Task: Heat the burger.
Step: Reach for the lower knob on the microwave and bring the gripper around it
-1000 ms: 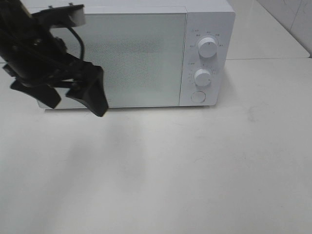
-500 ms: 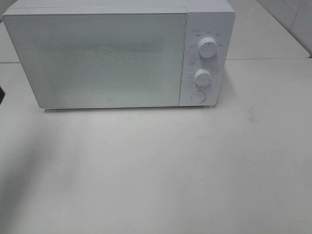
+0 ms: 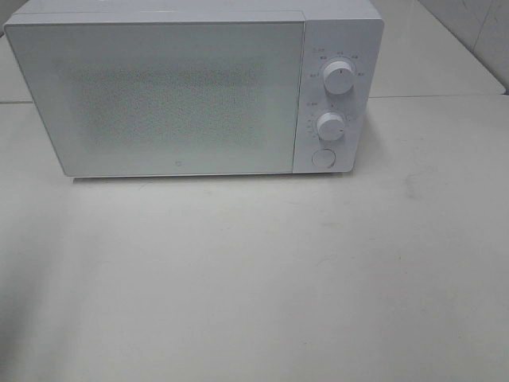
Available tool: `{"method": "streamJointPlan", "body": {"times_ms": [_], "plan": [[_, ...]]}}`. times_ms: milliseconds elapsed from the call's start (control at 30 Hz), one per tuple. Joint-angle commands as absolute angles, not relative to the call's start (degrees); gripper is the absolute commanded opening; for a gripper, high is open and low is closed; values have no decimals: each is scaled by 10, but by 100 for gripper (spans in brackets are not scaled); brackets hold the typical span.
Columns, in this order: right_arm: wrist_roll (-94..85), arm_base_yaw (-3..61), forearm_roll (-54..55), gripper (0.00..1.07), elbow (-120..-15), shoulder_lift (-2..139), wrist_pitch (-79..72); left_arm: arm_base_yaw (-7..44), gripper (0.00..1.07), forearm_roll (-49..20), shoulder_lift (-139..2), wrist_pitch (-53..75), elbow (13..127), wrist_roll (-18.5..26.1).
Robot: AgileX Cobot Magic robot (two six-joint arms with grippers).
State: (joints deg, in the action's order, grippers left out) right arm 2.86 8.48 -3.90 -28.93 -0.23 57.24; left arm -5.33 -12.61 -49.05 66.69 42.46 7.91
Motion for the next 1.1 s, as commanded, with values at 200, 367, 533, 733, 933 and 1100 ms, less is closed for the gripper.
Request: {"method": "streamJointPlan", "body": {"times_ms": [200,367,533,733,933,1100], "plan": [[28,83,-38,75,-288,-18,570,-55,98,-106,-320,647,341,90],[28,83,-38,75,-288,-18,570,-55,98,-106,-245,625,317,89],[28,83,-38,75,-288,-18,570,-55,98,-101,-159,615,297,78],[28,83,-38,75,-288,-18,570,-55,98,-92,-81,615,297,74],[28,83,-38,75,-288,-18,570,-55,98,-91,-13,615,297,74],[28,83,-38,75,-288,-18,570,-55,98,-89,17,615,297,74]]}}
